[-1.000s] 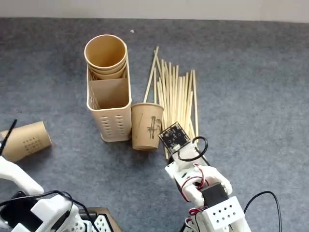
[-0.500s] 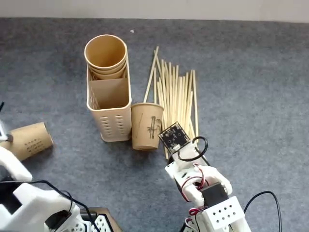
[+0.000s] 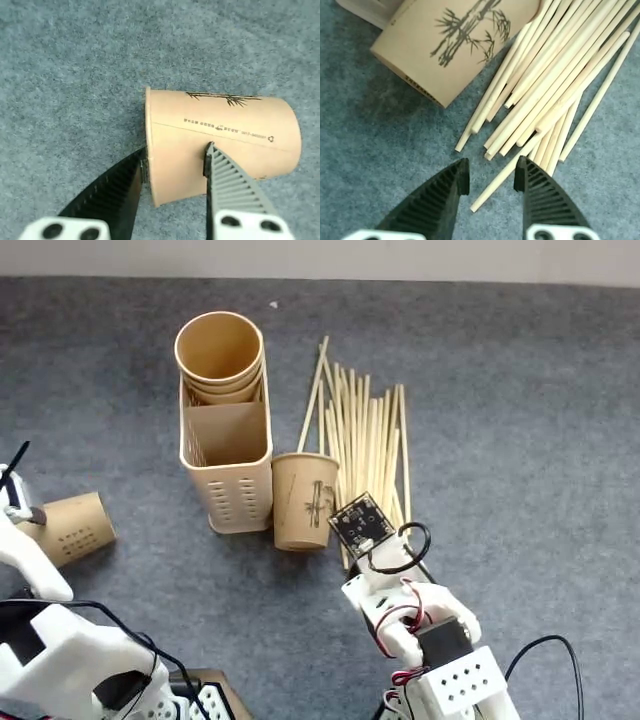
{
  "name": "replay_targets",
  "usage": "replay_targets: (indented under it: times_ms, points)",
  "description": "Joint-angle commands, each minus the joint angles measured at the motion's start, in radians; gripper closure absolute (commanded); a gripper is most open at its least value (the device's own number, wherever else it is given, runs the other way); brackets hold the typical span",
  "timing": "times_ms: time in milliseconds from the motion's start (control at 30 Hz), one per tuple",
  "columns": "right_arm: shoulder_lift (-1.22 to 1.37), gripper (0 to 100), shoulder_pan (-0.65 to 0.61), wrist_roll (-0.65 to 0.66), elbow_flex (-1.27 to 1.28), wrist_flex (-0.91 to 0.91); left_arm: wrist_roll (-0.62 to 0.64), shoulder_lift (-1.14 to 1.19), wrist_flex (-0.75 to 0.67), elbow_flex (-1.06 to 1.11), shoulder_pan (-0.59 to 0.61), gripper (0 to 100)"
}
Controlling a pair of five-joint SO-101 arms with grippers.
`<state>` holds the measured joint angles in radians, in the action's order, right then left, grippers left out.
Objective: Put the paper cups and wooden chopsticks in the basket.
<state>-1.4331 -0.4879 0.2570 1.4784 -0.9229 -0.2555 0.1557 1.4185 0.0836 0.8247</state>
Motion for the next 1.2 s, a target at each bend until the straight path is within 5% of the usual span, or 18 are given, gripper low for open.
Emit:
replay_targets:
  times_ms: [0,800,967,1167]
  points:
    - [-0.007,83.1,-0.007,-0.005,-0.005,0.019,-0.006,-0.007,0.063,-0.025,-0.085,79]
    - [-0.007,83.1,-0.005,-0.005,-0.005,0.019,0.201,-0.018,0.345,-0.397,-0.812,79]
    - [-0.008,83.1,-0.005,-0.005,-0.005,0.019,0.201,-0.073,0.347,-0.278,-0.877,79]
    - [-0.008,83.1,-0.005,-0.005,-0.008,0.019,0.192,-0.208,0.342,-0.176,-0.811,79]
